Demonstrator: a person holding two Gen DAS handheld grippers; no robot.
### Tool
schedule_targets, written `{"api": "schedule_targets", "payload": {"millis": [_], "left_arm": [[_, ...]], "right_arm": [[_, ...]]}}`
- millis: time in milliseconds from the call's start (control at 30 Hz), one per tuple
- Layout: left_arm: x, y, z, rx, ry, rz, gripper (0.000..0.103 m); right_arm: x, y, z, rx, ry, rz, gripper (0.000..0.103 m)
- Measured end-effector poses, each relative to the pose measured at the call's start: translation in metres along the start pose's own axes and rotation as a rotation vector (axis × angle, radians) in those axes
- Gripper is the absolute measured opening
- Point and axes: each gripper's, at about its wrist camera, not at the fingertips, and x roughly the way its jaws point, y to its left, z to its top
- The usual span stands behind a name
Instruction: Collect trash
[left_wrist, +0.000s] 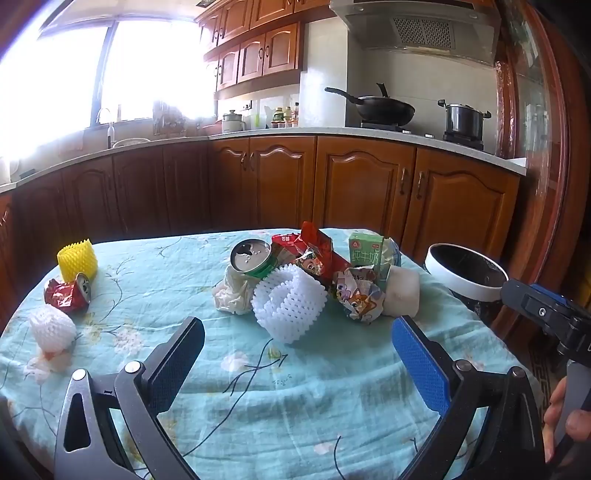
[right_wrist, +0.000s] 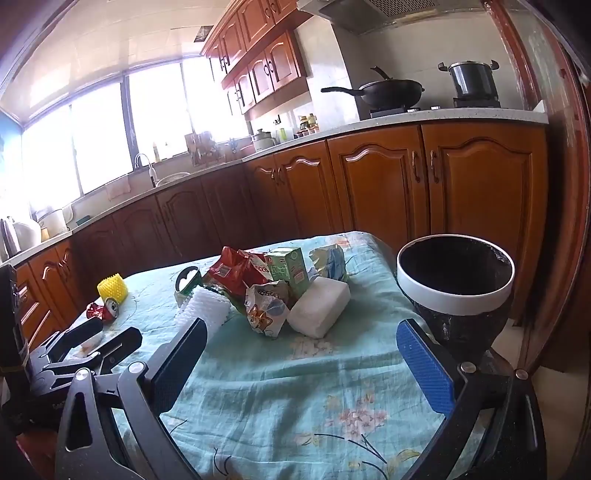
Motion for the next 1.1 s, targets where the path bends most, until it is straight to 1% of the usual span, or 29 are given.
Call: {"api": "schedule_targets", "payload": {"millis": [167,300,333,433,567,733,833,1100], "left_arm": [[0.001,0.0,-0.001,-0.001,0.001,0.001,0.102],[0.001,0.0,0.0,-0.003,0.003,0.001,0.102],[0.002,0.001,0.0,-0.003,0.004,0.002,0.102],[0.004,0.001,0.0,-0.006,0.008,0.003,0.102],[0.005,0.002,-0.001,-0.008,0.009,0.004,0.102],[0.006,0.002,-0.002,-0.01,0.01,0.004,0.102],[0.008,0.003,-0.003,-0.012,0.013,0.004,0.102],[0.01,0.004,-0.003,-0.018,0.017,0.004,0.102]], "right_arm": [[-0.005,0.004,-0.001,0.0,-0.003,-0.006,0.103],[0.0,0.001,0.0,-0.004,-0.005,-0.013,0.103],[-0.002,0.003,0.007,-0.007,-0.005,-0.016,0.103],[0.0,0.005,0.005,-0.02,0.001,-0.045,0.103],[0.005,0.001,0.0,-0.008,0.011,-0.024,0.103],[0.004,0.002,0.0,-0.035,0.014,-0.037,0.103],[0.005,0.003,0.0,-0.056,0.033,-0.051,0.103],[0.004,0.004,0.0,-0.047,0.014,-0.042,0.103]]}}
